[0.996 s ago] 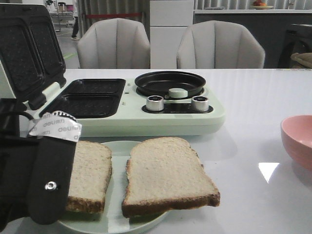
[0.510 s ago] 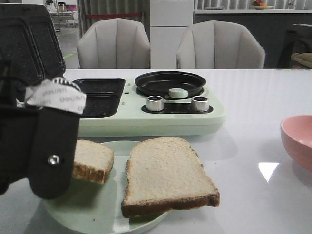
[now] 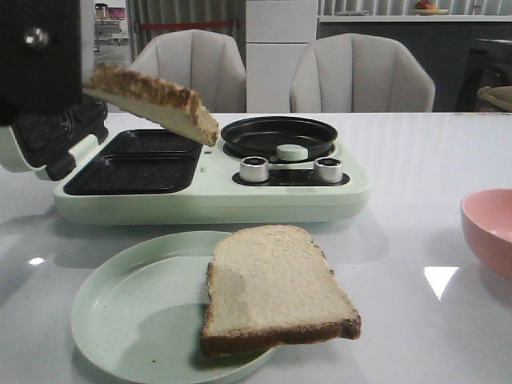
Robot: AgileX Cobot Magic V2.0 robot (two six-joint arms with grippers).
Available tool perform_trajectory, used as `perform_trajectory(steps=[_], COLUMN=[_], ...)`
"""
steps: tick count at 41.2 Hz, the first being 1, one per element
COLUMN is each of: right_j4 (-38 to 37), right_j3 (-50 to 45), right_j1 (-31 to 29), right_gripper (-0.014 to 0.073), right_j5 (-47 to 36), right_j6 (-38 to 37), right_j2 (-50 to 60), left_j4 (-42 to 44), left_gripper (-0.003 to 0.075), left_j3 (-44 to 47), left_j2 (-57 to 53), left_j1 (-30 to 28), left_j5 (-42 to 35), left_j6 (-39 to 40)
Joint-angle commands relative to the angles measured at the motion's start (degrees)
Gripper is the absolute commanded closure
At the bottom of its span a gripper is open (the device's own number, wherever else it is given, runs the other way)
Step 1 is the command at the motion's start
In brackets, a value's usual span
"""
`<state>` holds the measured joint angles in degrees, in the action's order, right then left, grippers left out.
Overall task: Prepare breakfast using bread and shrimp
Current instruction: 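Carry the bread with the left gripper into the farther waffle compartment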
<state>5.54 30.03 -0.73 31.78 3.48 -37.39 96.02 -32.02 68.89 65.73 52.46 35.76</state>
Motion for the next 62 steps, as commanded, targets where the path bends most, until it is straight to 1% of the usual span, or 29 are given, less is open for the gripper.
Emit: perform_trajectory(steps=[1,11,15,19,23,28,33,43,50,58,62], right_j4=[0.1,0.1,0.1,0.1,0.1,0.1,0.1,0.1,0.1,0.1,0.1], right_j3=[2.1,2.1,2.1,2.1,2.1,2.1,2.1,2.1,2.1,2.1,2.1], right_j1=[-0.3,-0.3,-0.3,-0.3,-0.3,-0.3,-0.3,-0.3,-0.3,-0.3,-0.3], right_gripper=[0.0022,0.0022,0.0022,0.0022,0.0022,0.0022,0.0022,0.0022,0.0022,0.0022,0.0022], right_j5=[-4.2,-4.2,-4.2,-4.2,-4.2,-4.2,-4.2,-4.2,-4.2,-4.2,-4.2], right_j6=[0.1,0.1,0.1,0.1,0.1,0.1,0.1,0.1,0.1,0.1,0.1], right_j2=[-0.2,-0.2,-0.2,-0.2,-0.2,-0.2,-0.2,-0.2,-0.2,-0.2,-0.2], left_j4=[5.6,5.9,5.9,5.9,5.9,5.9,5.9,5.9,5.9,5.9,5.9], left_gripper=[0.0622,0.0622,0.0622,0.0622,0.0622,0.0622,0.0622,0.0622,0.0622,0.0622,0.0622], left_j3=[-4.7,-13.9,-17.0,-19.4,-22.1,-25.7,-30.1,-41.2,-47.2,-50.5,-50.6], left_j2=[-1.3,-1.3,-1.3,-1.0,1.3,6.0,12.0,25.0,32.2,39.0,41.7], left_j1=[-4.4,-19.9,-24.9,-28.6,-30.8,-32.2,-33.3,-35.7,-38.3,-41.3,-42.9], left_j5=[-1.6,-19.5,-26.0,-29.8,-29.9,-29.1,-29.0,-26.3,-26.3,-26.7,-29.2], left_j6=[0.9,0.9,0.9,0.9,0.9,0.9,0.9,0.9,0.9,0.9,0.9])
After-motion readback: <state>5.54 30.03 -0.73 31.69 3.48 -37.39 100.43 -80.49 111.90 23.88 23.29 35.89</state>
